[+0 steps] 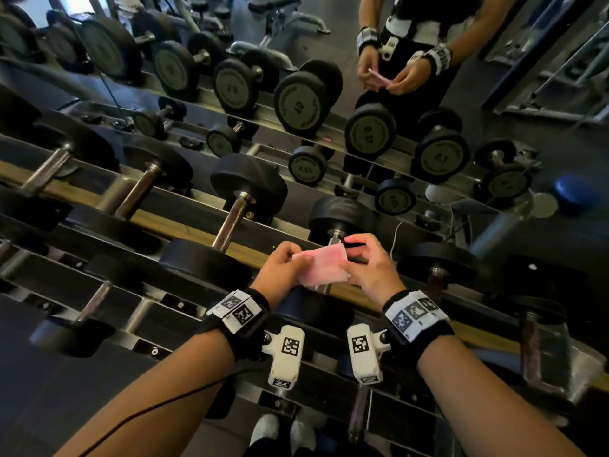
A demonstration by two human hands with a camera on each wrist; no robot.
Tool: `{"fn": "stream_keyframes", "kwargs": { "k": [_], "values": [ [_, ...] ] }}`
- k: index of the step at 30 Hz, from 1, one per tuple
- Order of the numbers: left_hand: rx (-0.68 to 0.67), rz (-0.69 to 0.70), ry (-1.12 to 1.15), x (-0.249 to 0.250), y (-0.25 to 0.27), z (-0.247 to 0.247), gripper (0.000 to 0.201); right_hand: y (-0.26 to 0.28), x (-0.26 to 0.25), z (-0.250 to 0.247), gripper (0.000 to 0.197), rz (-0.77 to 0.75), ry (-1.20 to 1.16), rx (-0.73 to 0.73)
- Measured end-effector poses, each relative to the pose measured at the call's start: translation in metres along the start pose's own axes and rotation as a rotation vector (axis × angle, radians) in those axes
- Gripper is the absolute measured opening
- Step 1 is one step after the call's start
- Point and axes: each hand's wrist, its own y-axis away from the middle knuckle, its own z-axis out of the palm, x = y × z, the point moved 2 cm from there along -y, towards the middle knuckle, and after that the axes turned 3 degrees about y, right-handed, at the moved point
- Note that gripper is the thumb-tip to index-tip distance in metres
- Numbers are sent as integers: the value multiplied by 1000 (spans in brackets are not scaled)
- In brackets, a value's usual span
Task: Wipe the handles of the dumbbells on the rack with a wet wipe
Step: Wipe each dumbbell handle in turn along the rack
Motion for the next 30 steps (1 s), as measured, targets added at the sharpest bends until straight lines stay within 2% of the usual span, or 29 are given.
{"fn": "stream_keyframes", "kwargs": {
  "k": [3,5,8,10,15,19,21,24,27,30],
  "values": [
    [-106,-25,-24,0,-5,-9,22,-4,1,11,37,13,-4,6],
    [-189,-24,-84,4,-11,-12,37,-4,1,17,38,1,-4,22],
    [-115,0,-156,7,-30,-24,36,1,7,18,43,0,-8,81],
    [-61,-51,-149,4,-41,-34,32,11,18,12,42,2,36,100],
    [-20,-213,-90,-9,-68,-27,37,44,46,6,29,69,96,-7],
    [-86,-180,-156,-9,-77,0,31,58,52,13,24,135,50,-38],
    [-166,-231,-100,-11,-82,8,25,63,53,15,27,157,7,-43],
    [-262,-236,-232,-15,-84,16,24,67,53,15,37,184,-49,-49],
    [-197,-184,-210,-22,-85,18,40,69,54,15,39,186,-57,-43],
    [-222,-192,-212,-30,-84,15,42,70,57,14,37,180,-4,-27]
  ]
}}
